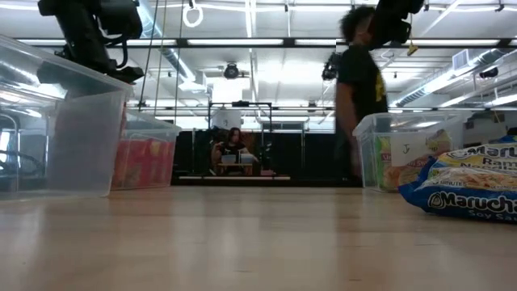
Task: Sort Maruchan noodles
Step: Put the orange noodle pack into the top left transparent bin
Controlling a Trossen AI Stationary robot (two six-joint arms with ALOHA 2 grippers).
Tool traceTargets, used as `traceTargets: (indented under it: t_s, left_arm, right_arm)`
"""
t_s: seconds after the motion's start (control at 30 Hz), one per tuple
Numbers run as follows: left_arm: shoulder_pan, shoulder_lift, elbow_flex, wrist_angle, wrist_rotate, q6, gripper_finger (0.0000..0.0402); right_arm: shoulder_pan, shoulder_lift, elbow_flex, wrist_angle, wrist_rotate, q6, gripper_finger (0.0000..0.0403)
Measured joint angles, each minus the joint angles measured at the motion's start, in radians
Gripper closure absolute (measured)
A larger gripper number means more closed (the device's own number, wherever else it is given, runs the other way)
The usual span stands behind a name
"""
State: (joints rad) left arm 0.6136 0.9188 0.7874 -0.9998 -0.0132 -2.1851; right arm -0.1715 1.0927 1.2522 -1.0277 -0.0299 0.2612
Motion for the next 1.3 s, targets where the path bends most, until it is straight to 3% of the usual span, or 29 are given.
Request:
traceTargets:
  t_s: [0.33, 0.47, 0.7, 1.0, 1.3]
  left_arm:
    - [0.003, 0.002, 0.112, -0.080, -0.039, 0.085, 0.0180]
    - [0.000, 0.001, 0.133, -0.097, -0.014, 0.114, 0.0165]
    - [-0.044, 0.001, 0.133, -0.184, 0.084, 0.105, 0.0179]
    - [-0.074, -0.032, 0.155, -0.185, -0.032, 0.026, 0.0213]
    - [-0.075, -0.044, 0.151, -0.279, -0.005, 0.033, 0.0221]
  right_arm:
    - [-0.002, 0.000, 0.000, 0.002, 0.003, -0.034, 0.0195]
    - [-0.002, 0.001, 0.000, 0.002, 0.003, -0.035, 0.0195]
    - [-0.002, 0.001, 0.000, 0.001, 0.003, -0.036, 0.0195]
    - [-0.002, 0.001, 0.000, 0.001, 0.003, -0.033, 0.0195]
    - [-0.001, 0.001, 0.000, 0.000, 0.003, -0.018, 0.0195]
